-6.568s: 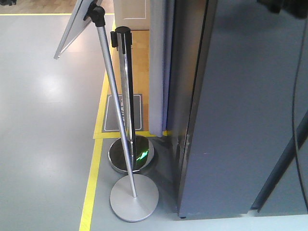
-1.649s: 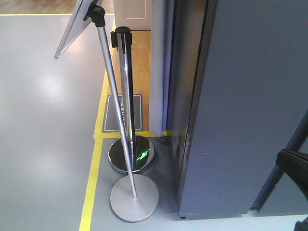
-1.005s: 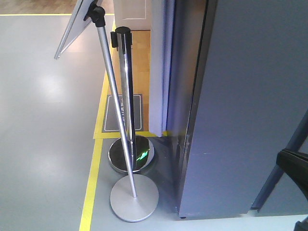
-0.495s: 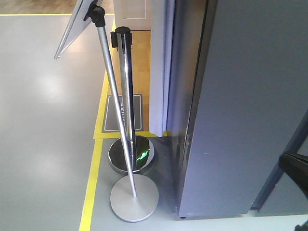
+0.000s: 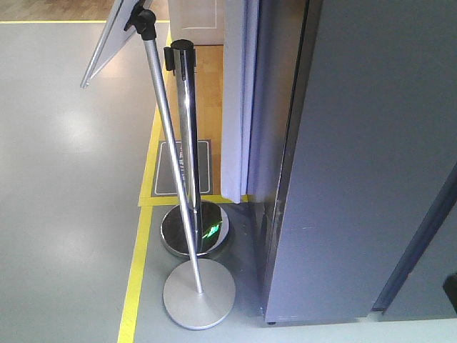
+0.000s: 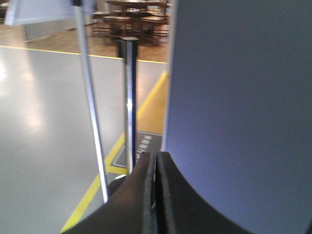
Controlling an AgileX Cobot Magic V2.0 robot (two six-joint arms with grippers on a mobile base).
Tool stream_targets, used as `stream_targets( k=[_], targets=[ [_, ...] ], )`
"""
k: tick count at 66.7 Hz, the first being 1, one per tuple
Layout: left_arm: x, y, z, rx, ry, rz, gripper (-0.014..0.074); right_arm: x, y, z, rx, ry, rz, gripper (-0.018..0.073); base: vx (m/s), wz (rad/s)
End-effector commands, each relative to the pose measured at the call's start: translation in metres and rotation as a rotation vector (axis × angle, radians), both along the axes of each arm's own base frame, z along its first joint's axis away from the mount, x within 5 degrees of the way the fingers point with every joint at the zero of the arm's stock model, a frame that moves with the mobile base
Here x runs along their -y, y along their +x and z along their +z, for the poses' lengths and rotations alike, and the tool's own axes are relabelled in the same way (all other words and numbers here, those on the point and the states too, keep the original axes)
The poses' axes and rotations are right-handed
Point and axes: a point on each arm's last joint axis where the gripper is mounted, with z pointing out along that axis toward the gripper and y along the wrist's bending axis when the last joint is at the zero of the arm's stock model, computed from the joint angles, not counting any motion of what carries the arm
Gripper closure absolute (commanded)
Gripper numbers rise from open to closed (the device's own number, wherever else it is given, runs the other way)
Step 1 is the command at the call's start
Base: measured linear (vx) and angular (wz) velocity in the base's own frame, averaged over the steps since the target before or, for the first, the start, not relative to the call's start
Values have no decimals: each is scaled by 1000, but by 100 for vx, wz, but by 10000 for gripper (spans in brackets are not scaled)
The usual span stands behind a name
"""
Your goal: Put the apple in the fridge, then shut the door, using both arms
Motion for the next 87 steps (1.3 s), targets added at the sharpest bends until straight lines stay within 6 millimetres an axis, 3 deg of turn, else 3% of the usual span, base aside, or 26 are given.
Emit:
stream_targets(
  k=[1, 11, 19, 87],
  targets=[
    [2, 0, -4, 46, 3, -15, 603, 8, -1, -1, 72, 58, -86, 561, 0, 0],
    [2, 0, -4, 46, 3, -15, 603, 13, -4, -20, 202, 86, -140, 561, 0, 0],
    [2, 0, -4, 46, 3, -15, 603, 13, -6, -13, 287, 19, -131, 561, 0, 0],
    [2, 0, -4, 46, 3, -15, 603, 13, -6, -13, 285, 11, -133, 561, 0, 0]
  ],
)
